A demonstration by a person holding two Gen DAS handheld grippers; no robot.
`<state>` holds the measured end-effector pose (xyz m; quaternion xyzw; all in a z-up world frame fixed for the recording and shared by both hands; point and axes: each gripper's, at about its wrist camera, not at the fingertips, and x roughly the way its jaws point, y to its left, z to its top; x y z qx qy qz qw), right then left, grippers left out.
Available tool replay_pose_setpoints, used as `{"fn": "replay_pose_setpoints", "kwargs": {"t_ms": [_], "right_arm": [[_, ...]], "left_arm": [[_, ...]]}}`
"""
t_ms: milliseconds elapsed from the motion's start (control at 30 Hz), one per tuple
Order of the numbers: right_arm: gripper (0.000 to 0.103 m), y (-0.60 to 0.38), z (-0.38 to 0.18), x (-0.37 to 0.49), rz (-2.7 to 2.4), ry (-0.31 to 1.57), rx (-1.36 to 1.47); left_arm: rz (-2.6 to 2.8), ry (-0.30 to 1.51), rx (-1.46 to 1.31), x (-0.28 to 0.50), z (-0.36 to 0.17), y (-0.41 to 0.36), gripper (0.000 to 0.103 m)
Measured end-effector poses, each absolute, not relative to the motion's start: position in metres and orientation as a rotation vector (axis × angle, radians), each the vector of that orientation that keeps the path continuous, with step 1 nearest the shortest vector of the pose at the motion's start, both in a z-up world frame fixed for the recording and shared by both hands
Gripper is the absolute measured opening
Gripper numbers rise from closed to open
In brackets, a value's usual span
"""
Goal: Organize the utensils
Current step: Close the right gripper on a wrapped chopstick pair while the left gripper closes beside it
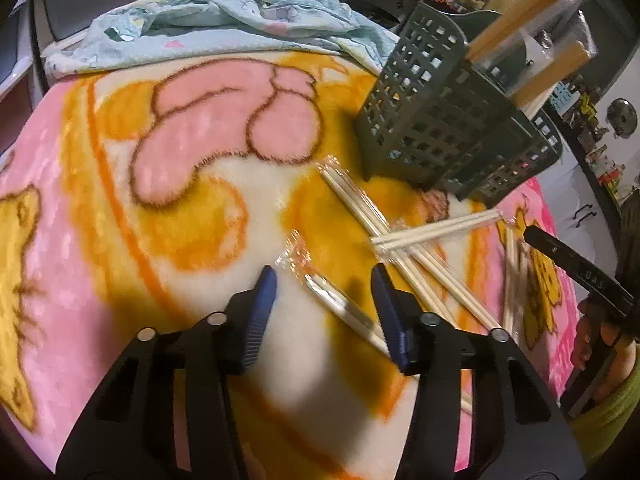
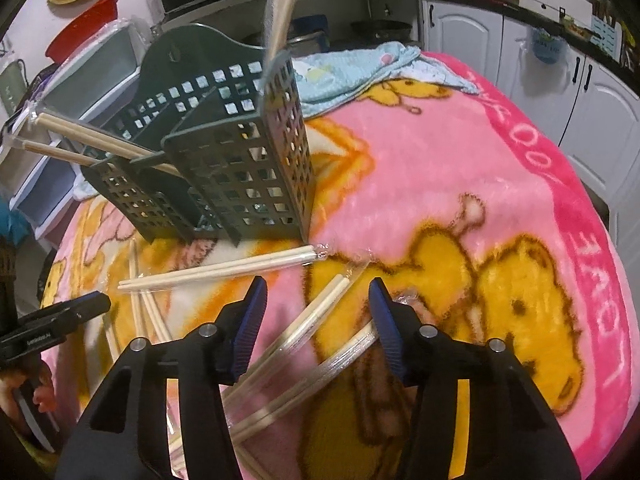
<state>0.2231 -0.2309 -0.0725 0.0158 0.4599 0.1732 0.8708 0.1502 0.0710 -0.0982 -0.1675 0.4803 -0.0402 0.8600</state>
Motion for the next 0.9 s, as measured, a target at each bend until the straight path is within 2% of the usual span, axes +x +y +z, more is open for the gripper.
{"fn": "replay_pose_setpoints", "kwargs": {"t_ms": [300, 733, 900], "right_arm": [[0.040, -0.236, -0.088, 0.245, 0.349, 1.038, 0.077], [0.014, -0.246, -0.103, 0.256, 0.334, 1.070, 0.168], [0.011, -0.250, -0.097, 0.252, 0.341, 1.047, 0.223]], "left_arm": [[-0.042, 1.009, -0.326, 0.160, -0.100, 0.078, 0.019], [-0.046, 1.008, -0.307, 0.164, -0.102, 0.078, 0.013], [-0.051, 1.009, -0.309, 0.165, -0.102, 0.081, 0.009]]}}
